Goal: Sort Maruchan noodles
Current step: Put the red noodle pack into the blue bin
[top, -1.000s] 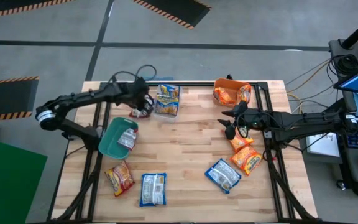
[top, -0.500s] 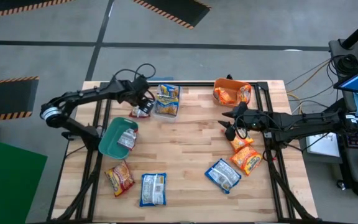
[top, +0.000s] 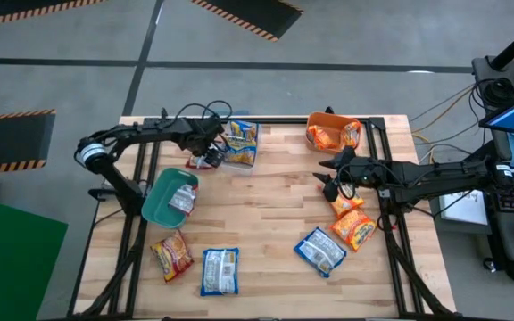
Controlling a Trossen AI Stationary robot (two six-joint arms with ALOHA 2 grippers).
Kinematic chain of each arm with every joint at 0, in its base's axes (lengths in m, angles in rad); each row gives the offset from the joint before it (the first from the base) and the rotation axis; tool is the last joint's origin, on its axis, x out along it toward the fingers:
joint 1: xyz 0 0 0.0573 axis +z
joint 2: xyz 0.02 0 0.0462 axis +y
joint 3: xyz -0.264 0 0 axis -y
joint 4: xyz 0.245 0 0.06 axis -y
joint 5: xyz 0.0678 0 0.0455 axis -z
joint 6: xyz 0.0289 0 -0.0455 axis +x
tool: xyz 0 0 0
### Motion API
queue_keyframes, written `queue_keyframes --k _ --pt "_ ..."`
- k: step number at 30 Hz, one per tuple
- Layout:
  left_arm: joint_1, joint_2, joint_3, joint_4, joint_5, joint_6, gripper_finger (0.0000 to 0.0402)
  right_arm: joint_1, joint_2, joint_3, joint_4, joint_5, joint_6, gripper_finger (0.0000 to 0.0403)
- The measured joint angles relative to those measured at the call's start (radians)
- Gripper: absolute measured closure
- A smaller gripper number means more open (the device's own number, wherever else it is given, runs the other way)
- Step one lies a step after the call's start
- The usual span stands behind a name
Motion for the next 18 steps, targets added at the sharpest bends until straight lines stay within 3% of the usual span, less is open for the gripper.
queue_keyframes --k 10,14,18 --pt "0.0 0.045 0.002 0.015 -0.054 0.004 0.0196 0.0 0.0 0.0 0.0 0.0 0.004 0.02" --pt "0.0 0.063 0.003 0.017 -0.049 0.005 0.0237 0.0 0.0 0.0 0.0 0.0 0.007 0.02" --pt "0.0 0.066 0.004 0.021 -0.044 0.005 0.0303 0.0 0.0 0.0 0.001 0.0 0.009 0.02"
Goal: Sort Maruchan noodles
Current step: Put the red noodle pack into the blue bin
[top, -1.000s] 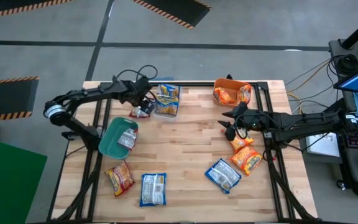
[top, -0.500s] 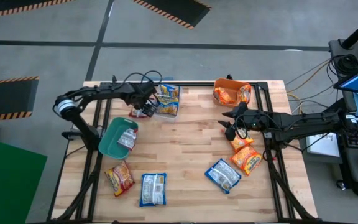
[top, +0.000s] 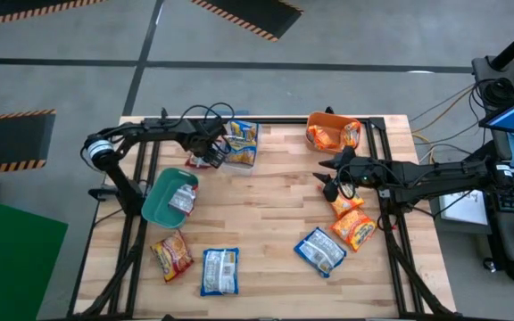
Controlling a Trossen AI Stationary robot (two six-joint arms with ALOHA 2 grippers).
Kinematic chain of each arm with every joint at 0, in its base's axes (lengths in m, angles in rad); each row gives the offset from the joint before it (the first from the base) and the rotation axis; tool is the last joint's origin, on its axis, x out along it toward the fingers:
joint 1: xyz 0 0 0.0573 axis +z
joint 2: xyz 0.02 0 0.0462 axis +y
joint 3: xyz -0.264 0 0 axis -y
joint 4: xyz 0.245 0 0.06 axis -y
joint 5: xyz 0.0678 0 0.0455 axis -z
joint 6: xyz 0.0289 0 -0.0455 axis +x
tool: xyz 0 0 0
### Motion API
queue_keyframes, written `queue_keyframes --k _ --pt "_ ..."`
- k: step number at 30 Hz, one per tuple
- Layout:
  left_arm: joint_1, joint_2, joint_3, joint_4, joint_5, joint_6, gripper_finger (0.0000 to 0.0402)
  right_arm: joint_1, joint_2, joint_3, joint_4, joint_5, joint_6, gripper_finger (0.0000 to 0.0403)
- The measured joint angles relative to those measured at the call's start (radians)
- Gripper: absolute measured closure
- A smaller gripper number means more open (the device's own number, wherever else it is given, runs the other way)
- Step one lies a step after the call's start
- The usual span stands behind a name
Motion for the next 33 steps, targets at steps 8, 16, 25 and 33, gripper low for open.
queue_keyframes --k 8,16,25,33 --pt "0.0 -0.029 -0.001 -0.001 -0.014 0.012 0.0393 0.0 0.0 0.0 0.0 0.0 0.002 0.02" --pt "0.0 -0.182 -0.002 -0.004 -0.075 0.05 0.0401 0.001 0.0 0.0 0.0 0.0 0.013 0.02" --pt "-0.024 -0.471 -0.002 0.075 -0.053 0.127 0.0401 0.002 0.0 0.0 0.009 0.0 0.017 0.02" --pt "-0.162 -0.621 -0.029 0.332 0.219 0.132 0.0402 0.002 0.0 0.0 0.038 -0.01 0.013 0.02"
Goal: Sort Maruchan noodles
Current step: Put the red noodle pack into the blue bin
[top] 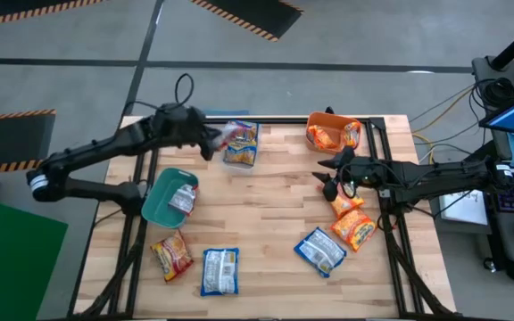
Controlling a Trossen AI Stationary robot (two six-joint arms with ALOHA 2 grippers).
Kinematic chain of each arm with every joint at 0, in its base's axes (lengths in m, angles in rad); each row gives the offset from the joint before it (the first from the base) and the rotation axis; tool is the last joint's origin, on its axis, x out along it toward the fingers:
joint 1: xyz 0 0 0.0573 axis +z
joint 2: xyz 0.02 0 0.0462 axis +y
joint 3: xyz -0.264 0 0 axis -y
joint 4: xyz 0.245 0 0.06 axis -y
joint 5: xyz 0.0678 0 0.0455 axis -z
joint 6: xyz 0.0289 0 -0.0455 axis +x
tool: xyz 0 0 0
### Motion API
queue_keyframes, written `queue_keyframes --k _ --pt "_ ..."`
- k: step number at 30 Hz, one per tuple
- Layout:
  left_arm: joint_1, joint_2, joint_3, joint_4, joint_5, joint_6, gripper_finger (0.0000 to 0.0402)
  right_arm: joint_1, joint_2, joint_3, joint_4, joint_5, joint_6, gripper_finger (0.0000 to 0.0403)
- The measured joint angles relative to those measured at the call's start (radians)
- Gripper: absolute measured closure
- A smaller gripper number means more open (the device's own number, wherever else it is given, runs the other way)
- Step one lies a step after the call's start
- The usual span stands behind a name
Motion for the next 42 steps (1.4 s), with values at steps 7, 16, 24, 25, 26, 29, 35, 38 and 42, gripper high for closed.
queue_keyframes --k 7,16,24,25,26,29,35,38,42 --pt "-0.171 -0.003 -0.073 0.272 0.069 -0.034 0.0401 0.0 0.0 -0.01 0.116 -0.135 -0.079 0.02" --pt "-0.275 0.067 -0.111 0.327 0.069 -0.075 0.0401 0.005 0.028 -0.022 0.25 -0.215 -0.161 0.02" --pt "-0.371 0.217 -0.113 0.255 0.067 -0.067 0.0401 0.005 0.148 -0.022 0.253 -0.214 0.042 0.02" --pt "-0.382 0.24 -0.113 0.254 0.067 -0.066 0.0401 0.005 0.172 -0.022 0.26 -0.214 0.09 0.02" --pt "-0.391 0.265 -0.113 0.252 0.067 -0.066 0.0401 0.005 0.198 -0.022 0.274 -0.215 0.134 0.02" --pt "-0.408 0.326 -0.113 0.227 0.064 -0.069 0.0401 0.001 0.276 -0.022 0.345 -0.215 0.248 0.02" --pt "-0.408 0.41 -0.113 0.139 -0.004 -0.108 0.0401 -0.039 0.423 0.01 0.448 -0.217 0.351 0.0199" --pt "-0.408 0.429 -0.113 0.084 -0.027 -0.124 0.0401 -0.062 0.497 0.058 0.45 -0.217 0.353 0.0199" --pt "-0.408 0.447 -0.113 0.027 -0.064 -0.145 0.0401 -0.094 0.599 0.131 0.451 -0.219 0.348 0.0199"
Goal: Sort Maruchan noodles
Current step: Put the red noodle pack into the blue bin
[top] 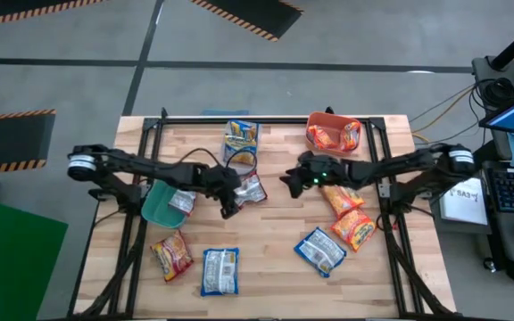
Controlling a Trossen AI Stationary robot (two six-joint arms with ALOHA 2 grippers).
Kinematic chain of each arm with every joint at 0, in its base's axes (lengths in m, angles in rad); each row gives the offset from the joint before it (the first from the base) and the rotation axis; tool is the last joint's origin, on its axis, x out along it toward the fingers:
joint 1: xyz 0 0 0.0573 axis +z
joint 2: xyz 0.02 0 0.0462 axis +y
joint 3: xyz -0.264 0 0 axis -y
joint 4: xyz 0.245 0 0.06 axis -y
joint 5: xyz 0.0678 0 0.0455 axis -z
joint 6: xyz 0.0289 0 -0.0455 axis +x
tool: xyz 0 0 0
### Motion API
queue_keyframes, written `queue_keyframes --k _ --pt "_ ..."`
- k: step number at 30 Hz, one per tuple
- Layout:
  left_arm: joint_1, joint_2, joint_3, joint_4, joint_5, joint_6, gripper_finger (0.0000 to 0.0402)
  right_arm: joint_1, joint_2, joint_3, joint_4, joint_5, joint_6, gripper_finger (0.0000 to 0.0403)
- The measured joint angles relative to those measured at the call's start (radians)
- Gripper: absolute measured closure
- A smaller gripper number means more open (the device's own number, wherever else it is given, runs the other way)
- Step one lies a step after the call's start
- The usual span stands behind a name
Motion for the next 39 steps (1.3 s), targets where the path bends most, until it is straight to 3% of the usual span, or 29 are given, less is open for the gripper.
queue_keyframes --k 18,27,36,39 --pt "0.0 0.119 0.0 -0.032 -0.048 -0.007 0.0401 -0.047 0.388 0.286 -0.001 -0.147 -0.065 0.0199" --pt "0.0 0.149 0.001 -0.026 -0.056 -0.02 0.0401 -0.049 0.48 0.37 0.002 -0.256 -0.092 0.0199" --pt "0.0 0.149 0.001 0.005 -0.056 -0.028 0.0402 -0.045 0.529 0.428 0.011 -0.265 -0.183 0.02" --pt "0.0 0.149 0.001 0.027 -0.06 -0.029 0.0402 -0.042 0.535 0.438 0.006 -0.266 -0.19 0.0218"
